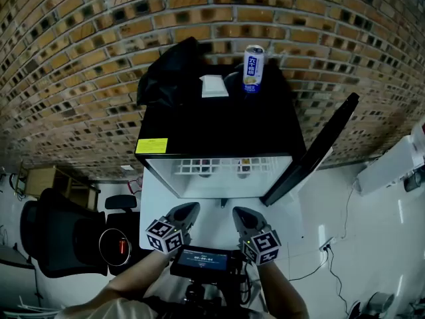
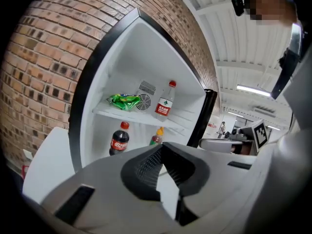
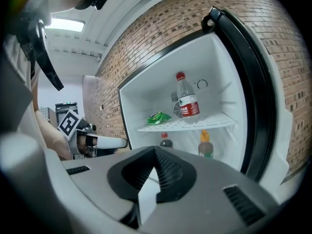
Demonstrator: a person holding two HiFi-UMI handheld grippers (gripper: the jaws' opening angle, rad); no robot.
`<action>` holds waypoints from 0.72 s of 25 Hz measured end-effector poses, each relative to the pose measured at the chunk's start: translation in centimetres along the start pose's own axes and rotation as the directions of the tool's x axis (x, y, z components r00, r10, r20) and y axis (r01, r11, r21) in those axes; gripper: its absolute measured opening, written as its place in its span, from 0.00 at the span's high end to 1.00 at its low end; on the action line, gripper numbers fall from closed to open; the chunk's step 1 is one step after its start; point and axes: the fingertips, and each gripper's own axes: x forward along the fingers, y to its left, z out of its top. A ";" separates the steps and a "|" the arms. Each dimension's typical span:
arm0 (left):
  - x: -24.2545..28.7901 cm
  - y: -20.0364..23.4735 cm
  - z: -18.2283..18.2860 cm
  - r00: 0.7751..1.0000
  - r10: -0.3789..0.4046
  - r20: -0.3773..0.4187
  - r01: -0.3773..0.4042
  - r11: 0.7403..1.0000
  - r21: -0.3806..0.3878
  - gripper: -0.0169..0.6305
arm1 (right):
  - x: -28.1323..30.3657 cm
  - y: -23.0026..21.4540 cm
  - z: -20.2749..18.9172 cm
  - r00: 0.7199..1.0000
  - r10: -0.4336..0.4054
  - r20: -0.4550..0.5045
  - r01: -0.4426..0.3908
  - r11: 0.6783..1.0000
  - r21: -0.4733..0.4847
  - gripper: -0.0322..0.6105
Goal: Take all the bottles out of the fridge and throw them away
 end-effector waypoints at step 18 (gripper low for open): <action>8.2 -3.6 7.1 0.998 -0.023 0.059 0.010 0.977 0.212 0.95 | -4.3 -4.0 -1.5 0.999 -0.013 0.039 0.009 0.996 0.086 0.95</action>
